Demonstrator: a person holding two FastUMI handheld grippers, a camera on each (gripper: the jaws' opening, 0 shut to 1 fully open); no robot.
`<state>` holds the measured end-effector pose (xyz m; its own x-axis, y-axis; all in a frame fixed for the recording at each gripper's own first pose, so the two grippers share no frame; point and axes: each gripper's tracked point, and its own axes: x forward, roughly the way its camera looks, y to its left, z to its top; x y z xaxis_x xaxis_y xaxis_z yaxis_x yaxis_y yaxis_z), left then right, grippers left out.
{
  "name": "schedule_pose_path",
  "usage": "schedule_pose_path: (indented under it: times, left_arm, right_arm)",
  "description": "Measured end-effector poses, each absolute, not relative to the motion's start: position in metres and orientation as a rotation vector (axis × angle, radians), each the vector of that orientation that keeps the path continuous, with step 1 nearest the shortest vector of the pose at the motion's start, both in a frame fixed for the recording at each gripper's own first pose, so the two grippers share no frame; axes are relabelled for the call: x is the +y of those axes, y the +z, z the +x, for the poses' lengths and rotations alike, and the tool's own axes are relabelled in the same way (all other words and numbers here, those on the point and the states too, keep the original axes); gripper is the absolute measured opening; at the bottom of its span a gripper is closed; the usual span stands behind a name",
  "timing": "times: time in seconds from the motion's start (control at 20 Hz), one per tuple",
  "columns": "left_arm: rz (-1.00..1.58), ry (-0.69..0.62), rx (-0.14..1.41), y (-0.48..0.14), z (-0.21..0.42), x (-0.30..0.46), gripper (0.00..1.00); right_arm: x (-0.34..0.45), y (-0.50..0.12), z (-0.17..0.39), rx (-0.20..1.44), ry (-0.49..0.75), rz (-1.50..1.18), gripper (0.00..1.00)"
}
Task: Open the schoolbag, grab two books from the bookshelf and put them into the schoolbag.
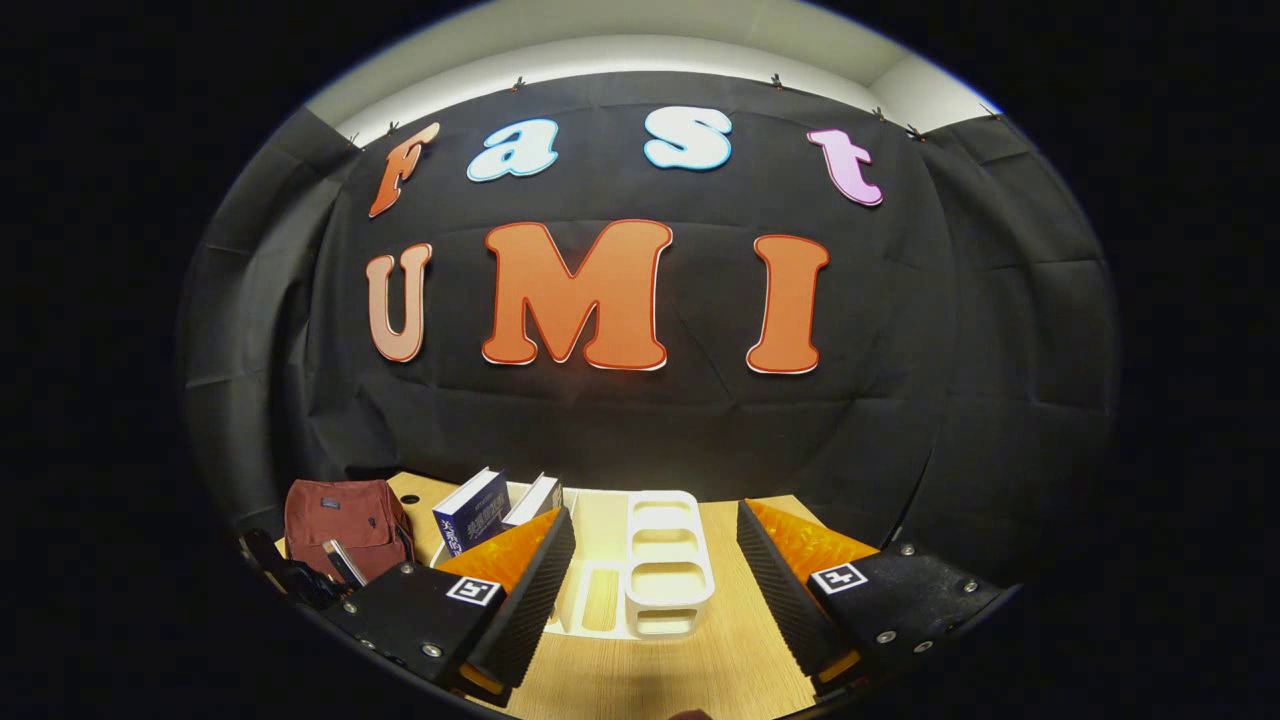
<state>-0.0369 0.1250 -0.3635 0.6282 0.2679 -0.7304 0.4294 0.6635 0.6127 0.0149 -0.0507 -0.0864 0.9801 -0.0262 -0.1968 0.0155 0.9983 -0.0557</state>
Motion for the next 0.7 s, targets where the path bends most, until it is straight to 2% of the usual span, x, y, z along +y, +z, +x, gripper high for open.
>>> schedule_pose_path:
  times: [0.2, 0.7]
  left_arm:
    - [0.818, -0.12, 0.914, -0.335, -0.026, 0.128, 0.02]
    - [0.723, -0.108, 0.867, -0.238, 0.016, 0.152, 0.02]
  right_arm:
    - [-0.047, -0.091, 0.02, 0.215, 0.017, -0.043, 0.97]
    - [-0.007, -0.087, 0.042, 0.256, 0.178, -0.065, 0.97]
